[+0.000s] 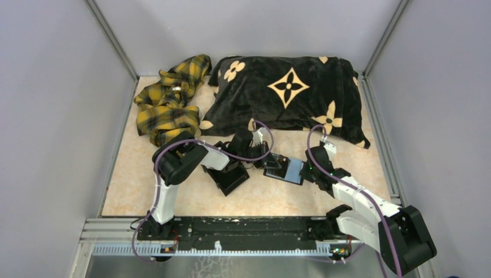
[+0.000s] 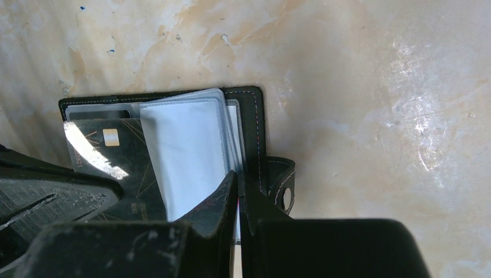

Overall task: Put the credit cards into the card holder
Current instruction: Insert the credit card into the card holder.

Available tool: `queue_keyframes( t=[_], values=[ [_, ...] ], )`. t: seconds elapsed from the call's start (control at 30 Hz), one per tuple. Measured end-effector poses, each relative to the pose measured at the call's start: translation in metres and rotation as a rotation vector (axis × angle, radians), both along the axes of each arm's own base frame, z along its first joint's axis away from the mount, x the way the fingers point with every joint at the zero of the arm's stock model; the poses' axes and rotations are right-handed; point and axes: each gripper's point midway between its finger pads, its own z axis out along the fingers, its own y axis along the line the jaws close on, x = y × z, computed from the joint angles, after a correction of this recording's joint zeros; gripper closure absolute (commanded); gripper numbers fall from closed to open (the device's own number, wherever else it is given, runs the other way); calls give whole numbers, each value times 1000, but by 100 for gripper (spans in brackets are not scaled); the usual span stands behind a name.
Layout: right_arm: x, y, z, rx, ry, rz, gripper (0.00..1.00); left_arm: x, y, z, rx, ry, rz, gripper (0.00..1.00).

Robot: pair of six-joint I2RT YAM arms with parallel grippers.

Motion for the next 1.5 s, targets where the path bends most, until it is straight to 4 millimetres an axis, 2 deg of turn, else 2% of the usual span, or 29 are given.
queue_keyframes(
  t=[1.03,1.5],
  values=[
    [-4,-2,0,-6,11,0,96,11,-2,-2,14,9,31,100],
    [-5,-2,-1,-7,13,0,95,13,-5,-7,62,-31,-30,100]
  ],
)
